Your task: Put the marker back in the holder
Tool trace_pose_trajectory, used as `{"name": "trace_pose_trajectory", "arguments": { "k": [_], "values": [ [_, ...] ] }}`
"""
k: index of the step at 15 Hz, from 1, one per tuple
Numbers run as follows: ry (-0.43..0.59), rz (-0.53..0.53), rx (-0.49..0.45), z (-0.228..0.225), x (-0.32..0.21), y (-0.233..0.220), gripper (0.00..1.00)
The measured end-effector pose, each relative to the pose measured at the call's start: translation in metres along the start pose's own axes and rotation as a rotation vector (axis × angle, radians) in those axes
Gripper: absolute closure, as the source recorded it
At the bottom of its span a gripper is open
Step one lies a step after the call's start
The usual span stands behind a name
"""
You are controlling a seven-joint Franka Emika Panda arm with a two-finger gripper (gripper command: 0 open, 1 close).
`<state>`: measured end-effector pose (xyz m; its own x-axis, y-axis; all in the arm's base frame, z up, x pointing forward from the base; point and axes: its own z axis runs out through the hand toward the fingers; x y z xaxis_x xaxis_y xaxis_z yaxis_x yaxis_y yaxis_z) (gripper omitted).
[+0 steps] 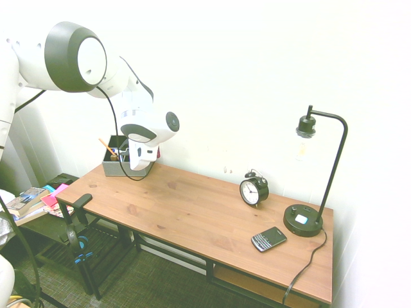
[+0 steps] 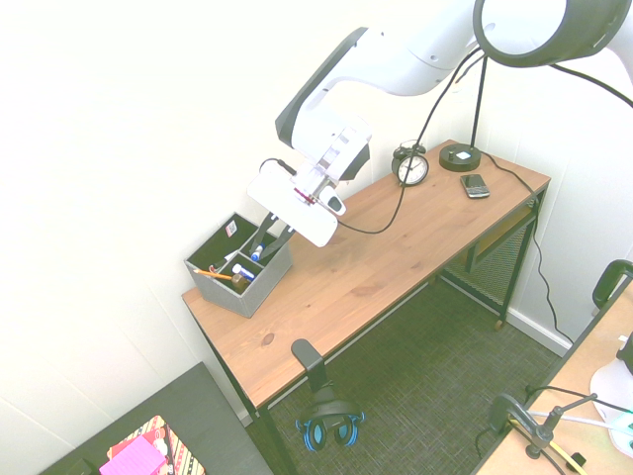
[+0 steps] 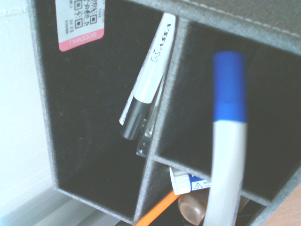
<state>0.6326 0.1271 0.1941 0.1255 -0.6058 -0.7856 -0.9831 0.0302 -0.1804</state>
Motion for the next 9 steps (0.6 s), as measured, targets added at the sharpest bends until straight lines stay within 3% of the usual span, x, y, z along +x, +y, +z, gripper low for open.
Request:
{"name": "trace_pose_trajectory", "arguments": {
  "k": [6, 9],
  "values": [
    [0.01, -0.007, 0.003, -0.004, 0.005, -0.002, 0.0],
    [0.088, -0.153, -0.05, -0.023, -0.027, -0.014, 0.0]
  ]
}}
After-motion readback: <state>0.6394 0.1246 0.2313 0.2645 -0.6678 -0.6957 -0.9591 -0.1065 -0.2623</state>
